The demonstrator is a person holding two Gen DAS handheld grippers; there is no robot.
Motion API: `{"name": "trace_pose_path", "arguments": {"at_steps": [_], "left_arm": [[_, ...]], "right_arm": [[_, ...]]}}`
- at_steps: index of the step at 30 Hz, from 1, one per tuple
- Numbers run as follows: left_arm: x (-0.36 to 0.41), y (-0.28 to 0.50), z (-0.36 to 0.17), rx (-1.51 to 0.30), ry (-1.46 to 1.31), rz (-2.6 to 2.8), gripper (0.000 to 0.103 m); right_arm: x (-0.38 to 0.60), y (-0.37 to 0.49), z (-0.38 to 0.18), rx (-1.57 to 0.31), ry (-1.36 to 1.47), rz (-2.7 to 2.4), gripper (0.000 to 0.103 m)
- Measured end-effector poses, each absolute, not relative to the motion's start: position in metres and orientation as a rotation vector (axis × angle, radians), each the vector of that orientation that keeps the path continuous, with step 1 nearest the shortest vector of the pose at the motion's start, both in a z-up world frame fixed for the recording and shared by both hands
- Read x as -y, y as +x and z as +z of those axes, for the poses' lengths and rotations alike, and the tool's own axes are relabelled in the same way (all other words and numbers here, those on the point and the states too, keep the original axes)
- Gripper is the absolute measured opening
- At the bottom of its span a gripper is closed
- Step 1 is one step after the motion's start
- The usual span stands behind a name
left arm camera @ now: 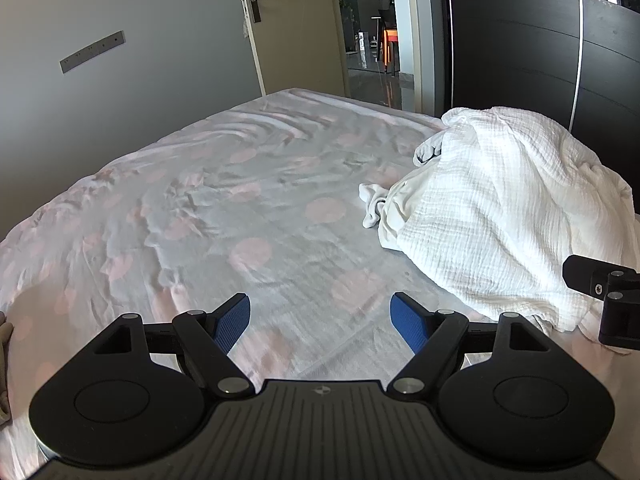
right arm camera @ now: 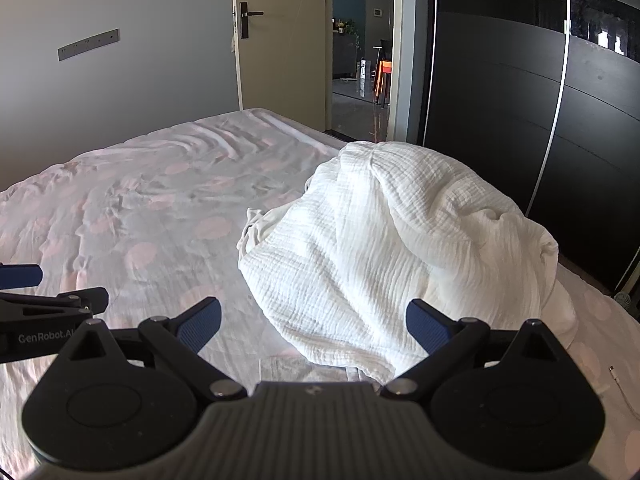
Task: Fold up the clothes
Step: 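Move the right gripper toward the crumpled white muslin shirt, then close the right gripper on the white shirt fabric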
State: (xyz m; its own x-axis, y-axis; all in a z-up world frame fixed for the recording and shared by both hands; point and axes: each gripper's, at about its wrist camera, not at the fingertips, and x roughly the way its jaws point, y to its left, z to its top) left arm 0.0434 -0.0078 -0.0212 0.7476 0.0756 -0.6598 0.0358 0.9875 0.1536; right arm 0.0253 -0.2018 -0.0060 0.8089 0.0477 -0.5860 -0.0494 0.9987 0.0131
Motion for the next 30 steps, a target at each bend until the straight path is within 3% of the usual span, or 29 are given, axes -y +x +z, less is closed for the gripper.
{"name": "trace_pose_path", "arguments": {"at_steps": [11,25,27,29,30], "left_arm": [[-0.003,0.063,-0.043,-0.784,0.167,0.029,0.077],[-0.043,0.101,-0.081,-0.903,0.150,0.095,0.077],[-0.046,0.105,-0.084,-0.915,0.146,0.099,0.077],[-0.047,0.107,-0.085,-0.922,0.145,0.099,0.077],[-0.049,0.105,-0.083,-0.920,0.145,0.101,0.077]], "right_arm": [[0.217,0.054,-0.026,-0.642,-0.037,0.051,0.099],[0.297,0.162,-0.057,-0.685,-0.143,-0.183,0.098],[0.301,0.169,-0.060,-0.704,-0.130,-0.173,0.089],[0.306,0.175,-0.062,-0.724,-0.117,-0.163,0.062],[0.308,0.178,-0.063,-0.734,-0.110,-0.158,0.054]]}}
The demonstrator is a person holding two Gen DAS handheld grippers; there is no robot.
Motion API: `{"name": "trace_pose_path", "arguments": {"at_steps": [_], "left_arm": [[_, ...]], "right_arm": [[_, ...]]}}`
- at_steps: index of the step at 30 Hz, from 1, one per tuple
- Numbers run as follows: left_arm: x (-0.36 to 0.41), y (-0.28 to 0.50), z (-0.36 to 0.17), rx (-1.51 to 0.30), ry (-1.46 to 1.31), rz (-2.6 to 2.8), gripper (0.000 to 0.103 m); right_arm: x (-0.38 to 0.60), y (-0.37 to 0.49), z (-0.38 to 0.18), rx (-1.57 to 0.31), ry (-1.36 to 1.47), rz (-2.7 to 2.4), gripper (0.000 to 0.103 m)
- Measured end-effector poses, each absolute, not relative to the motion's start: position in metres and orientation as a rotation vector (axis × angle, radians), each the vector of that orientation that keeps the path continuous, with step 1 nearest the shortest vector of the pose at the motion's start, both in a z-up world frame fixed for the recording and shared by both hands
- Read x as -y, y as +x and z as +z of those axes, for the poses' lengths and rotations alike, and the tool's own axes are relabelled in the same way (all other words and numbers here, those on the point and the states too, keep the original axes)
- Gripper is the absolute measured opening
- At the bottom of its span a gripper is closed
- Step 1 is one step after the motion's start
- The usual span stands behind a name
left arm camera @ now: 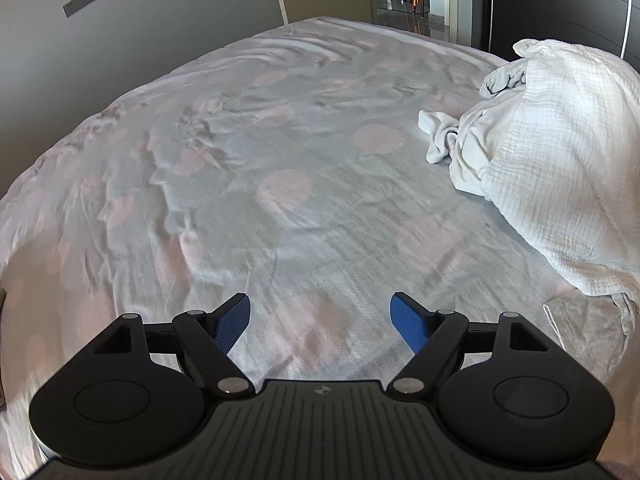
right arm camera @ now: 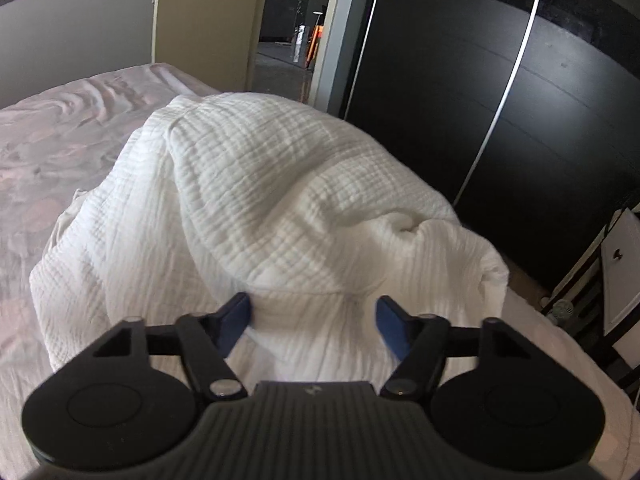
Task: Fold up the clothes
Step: 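Close the right gripper on the white shirt fabric, then lift the shirt up off the bed with the right gripper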
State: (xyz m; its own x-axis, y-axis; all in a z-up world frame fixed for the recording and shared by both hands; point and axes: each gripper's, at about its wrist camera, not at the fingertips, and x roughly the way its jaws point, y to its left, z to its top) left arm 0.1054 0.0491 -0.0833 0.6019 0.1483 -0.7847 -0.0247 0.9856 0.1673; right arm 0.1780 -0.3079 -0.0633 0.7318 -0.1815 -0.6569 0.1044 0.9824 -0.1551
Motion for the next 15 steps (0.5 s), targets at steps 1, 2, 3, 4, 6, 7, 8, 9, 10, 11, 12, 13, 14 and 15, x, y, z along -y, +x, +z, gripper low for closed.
{"name": "trace_pose_path", "arguments": {"at_steps": [1,2,3,4,6,7,8,9,10,11,12,13,14,15], "left_arm": [[-0.051,0.103,-0.081,-0.917,0.144,0.104,0.077],[-0.054,0.101,-0.078,-0.914,0.143,0.107,0.077],[-0.056,0.099,-0.076,-0.910,0.142,0.110,0.077],[-0.058,0.097,-0.073,-0.907,0.142,0.113,0.077],[-0.063,0.093,-0.068,-0.900,0.140,0.119,0.077],[-0.065,0.091,-0.066,-0.897,0.140,0.122,0.077],[-0.069,0.087,-0.062,-0.890,0.139,0.129,0.077],[-0.073,0.083,-0.058,-0.882,0.138,0.137,0.077],[-0.078,0.078,-0.052,-0.874,0.135,0.147,0.077],[-0.084,0.072,-0.046,-0.864,0.129,0.158,0.077],[-0.090,0.067,-0.040,-0.854,0.121,0.169,0.077],[-0.096,0.062,-0.035,-0.843,0.114,0.180,0.077],[-0.102,0.056,-0.029,-0.832,0.106,0.193,0.077],[-0.109,0.050,-0.023,-0.821,0.098,0.205,0.077]], "right_arm": [[0.310,0.181,-0.065,-0.743,-0.104,-0.153,0.041],[0.311,0.182,-0.064,-0.746,-0.096,-0.147,0.026],[0.309,0.179,-0.058,-0.732,-0.084,-0.139,0.021],[0.307,0.176,-0.051,-0.718,-0.072,-0.131,0.018],[0.303,0.167,-0.036,-0.687,-0.034,-0.102,0.016],[0.299,0.162,-0.028,-0.668,-0.029,-0.086,0.015],[0.293,0.156,-0.018,-0.646,-0.034,-0.069,0.014],[0.287,0.151,-0.008,-0.623,-0.038,-0.050,0.014],[0.280,0.147,0.003,-0.603,-0.036,-0.027,0.014],[0.274,0.143,0.014,-0.583,-0.035,-0.003,0.013],[0.266,0.139,0.026,-0.561,-0.032,0.024,0.013],[0.258,0.135,0.037,-0.539,-0.031,0.053,0.012],[0.248,0.131,0.049,-0.514,-0.030,0.082,0.006],[0.236,0.127,0.060,-0.489,-0.035,0.113,0.006]]}}
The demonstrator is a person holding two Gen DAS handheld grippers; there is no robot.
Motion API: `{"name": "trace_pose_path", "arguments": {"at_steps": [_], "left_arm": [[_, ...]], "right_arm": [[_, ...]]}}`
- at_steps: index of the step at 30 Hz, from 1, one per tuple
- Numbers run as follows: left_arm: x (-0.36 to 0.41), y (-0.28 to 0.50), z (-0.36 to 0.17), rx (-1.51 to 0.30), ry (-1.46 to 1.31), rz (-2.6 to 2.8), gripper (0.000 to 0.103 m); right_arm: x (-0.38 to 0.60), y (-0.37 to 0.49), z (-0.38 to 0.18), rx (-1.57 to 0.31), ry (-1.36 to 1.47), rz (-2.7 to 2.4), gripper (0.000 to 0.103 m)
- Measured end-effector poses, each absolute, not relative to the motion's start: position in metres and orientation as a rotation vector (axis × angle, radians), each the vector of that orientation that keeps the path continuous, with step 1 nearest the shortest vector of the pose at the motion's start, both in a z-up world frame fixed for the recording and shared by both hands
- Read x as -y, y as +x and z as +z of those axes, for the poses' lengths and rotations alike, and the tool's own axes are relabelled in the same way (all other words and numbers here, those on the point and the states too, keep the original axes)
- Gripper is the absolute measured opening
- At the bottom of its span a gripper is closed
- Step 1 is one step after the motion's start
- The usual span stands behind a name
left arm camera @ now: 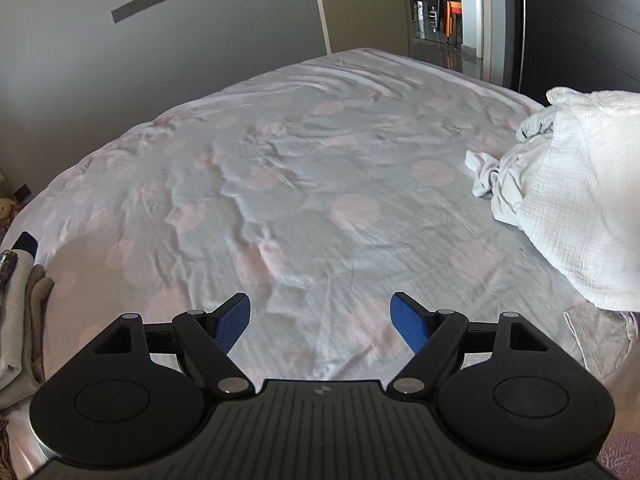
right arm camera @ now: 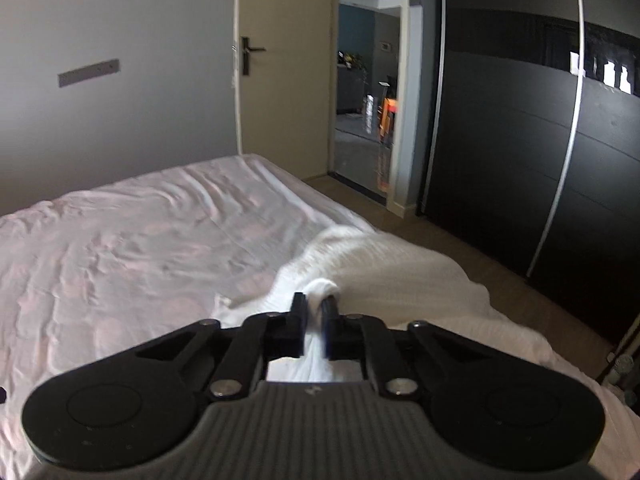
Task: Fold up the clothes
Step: 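Lift the shirt up off the bed with the right gripper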
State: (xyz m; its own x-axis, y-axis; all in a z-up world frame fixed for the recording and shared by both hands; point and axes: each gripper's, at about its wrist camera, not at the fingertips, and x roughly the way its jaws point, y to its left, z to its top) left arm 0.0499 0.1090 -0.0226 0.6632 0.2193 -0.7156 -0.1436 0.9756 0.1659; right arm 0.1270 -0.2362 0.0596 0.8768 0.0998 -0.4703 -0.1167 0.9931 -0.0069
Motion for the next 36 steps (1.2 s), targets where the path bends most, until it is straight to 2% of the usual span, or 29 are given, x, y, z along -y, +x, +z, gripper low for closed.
{"name": "trace_pose_path", "arguments": {"at_steps": [1,12,14,16,18,19,20,25,27,29,34,36], "left_arm": [[-0.115,0.044,-0.017,-0.809,0.091,0.219,0.077],[-0.184,-0.028,0.026,-0.717,0.034,0.355,0.077],[-0.192,-0.035,0.023,-0.729,0.036,0.367,0.077],[-0.198,-0.040,0.018,-0.744,0.036,0.372,0.077],[-0.202,-0.043,0.012,-0.759,0.029,0.374,0.077],[-0.205,-0.045,0.009,-0.766,0.025,0.374,0.077],[-0.207,-0.046,0.006,-0.774,0.020,0.374,0.077],[-0.213,-0.048,-0.011,-0.817,0.008,0.372,0.077],[-0.213,-0.047,-0.018,-0.834,0.003,0.371,0.077],[-0.214,-0.045,-0.025,-0.853,-0.006,0.367,0.077],[-0.212,-0.033,-0.039,-0.892,-0.021,0.357,0.077],[-0.210,-0.030,-0.041,-0.898,-0.019,0.348,0.077]], "right_arm": [[0.224,0.122,0.065,-0.480,-0.044,0.142,0.000],[0.094,0.068,0.129,-0.379,-0.142,0.457,0.000],[0.074,0.059,0.135,-0.373,-0.162,0.505,0.005],[0.074,0.062,0.110,-0.459,-0.189,0.493,0.006],[0.078,0.064,0.079,-0.558,-0.219,0.479,0.021],[0.081,0.065,0.063,-0.610,-0.234,0.470,0.038],[0.086,0.066,0.045,-0.663,-0.247,0.461,0.047],[0.114,0.086,-0.038,-0.938,-0.281,0.419,0.049],[0.124,0.093,-0.069,-1.039,-0.292,0.401,0.056],[0.131,0.095,-0.092,-1.107,-0.299,0.397,0.073],[0.135,0.101,-0.131,-1.201,-0.325,0.376,0.075],[0.136,0.102,-0.144,-1.219,-0.345,0.354,0.067]]}}
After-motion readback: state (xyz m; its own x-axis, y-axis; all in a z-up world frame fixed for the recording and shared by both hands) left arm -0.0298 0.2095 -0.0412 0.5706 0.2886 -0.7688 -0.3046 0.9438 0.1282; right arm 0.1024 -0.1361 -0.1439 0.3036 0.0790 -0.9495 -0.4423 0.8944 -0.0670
